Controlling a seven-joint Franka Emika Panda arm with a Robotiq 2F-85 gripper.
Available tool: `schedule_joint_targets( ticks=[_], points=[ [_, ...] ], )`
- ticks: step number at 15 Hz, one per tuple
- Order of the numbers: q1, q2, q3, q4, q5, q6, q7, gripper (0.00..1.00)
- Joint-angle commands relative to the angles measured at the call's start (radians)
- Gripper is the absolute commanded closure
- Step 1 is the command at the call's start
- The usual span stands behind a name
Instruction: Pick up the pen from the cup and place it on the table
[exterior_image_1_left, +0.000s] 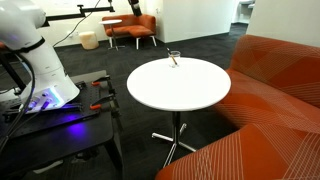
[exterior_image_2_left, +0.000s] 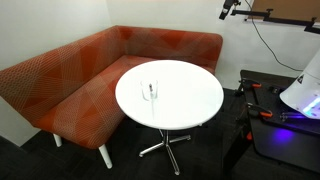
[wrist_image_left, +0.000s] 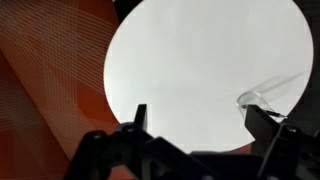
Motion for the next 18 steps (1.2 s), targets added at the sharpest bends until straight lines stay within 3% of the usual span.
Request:
schedule_joint_targets(
  ticks=[1,5,8,11,18],
  points=[
    [0.085,0.06,-0.093,0.041,0.114,0.055,-0.178,0.0],
    [0.163,0.101,-0.172,0.075,0.248,0.043,-0.365,0.0],
    [0.177,0.144,-0.186,0.114,0.298,0.018,-0.417,0.0],
    [0.164,0.205,-0.174,0.169,0.312,-0.014,-0.399,0.0],
    [0.091,0.36,-0.09,0.304,0.224,-0.031,-0.236,0.0]
  ],
)
